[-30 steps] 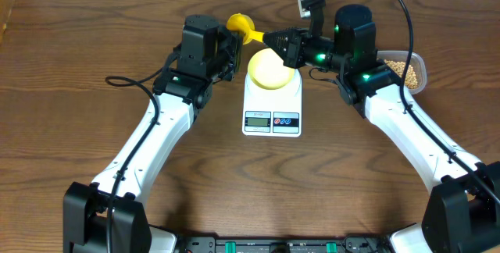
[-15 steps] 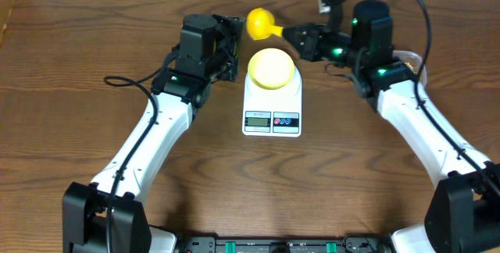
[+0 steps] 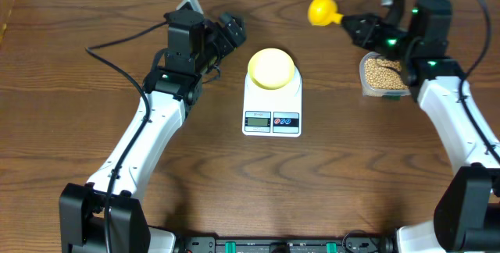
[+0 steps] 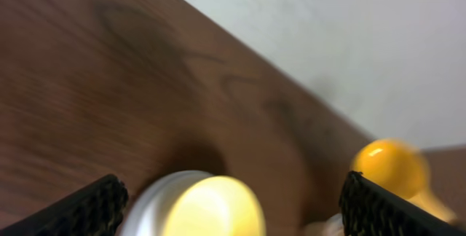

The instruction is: Scoop item into bowl and weigh 50g on scale

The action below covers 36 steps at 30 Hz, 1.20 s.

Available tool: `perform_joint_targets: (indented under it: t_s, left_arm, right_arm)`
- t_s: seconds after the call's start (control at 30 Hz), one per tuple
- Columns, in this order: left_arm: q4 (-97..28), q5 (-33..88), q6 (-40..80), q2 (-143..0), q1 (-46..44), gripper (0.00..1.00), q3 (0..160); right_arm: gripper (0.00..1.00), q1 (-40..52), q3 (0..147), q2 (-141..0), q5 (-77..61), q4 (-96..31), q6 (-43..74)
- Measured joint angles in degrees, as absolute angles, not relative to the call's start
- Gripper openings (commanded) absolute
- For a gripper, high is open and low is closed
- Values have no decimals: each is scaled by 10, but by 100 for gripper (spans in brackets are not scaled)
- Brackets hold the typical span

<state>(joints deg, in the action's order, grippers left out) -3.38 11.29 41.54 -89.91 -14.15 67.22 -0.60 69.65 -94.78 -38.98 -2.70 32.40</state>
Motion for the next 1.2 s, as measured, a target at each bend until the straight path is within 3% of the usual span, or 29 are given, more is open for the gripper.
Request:
perform_joint_targets:
  t_s: [0.03, 0.07, 0.1, 0.13, 0.3, 0.67, 1.03, 1.2]
  left_arm:
    - [-41, 113, 392, -899, -141, 49, 672]
    - [-46, 114, 371, -899, -141, 24, 672]
    - [-50, 115, 348, -899, -140, 13, 672]
    - [-51, 120, 322, -899, -140, 8, 672]
    - [-77, 176, 203, -899, -140, 7, 672]
    - [-281, 230, 17, -899, -201, 8, 672]
    - [-349, 159, -17, -899, -282, 7, 672]
    - [-322, 104, -22, -899, -318, 8, 658]
  right_arm:
    - [1, -15, 696, -948, -390, -28, 322]
    - [1, -28, 696, -948, -390, -28, 320]
    - [1, -33, 696, -948, -390, -28, 318]
    - [1, -40, 696, -948, -390, -28, 315]
    - [1, -67, 696, -948, -390, -29, 301]
    - [1, -80, 697, -948, -383, -45, 293]
    - [1, -80, 697, -948, -375, -69, 291]
    - [1, -80, 697, -948, -375, -70, 290]
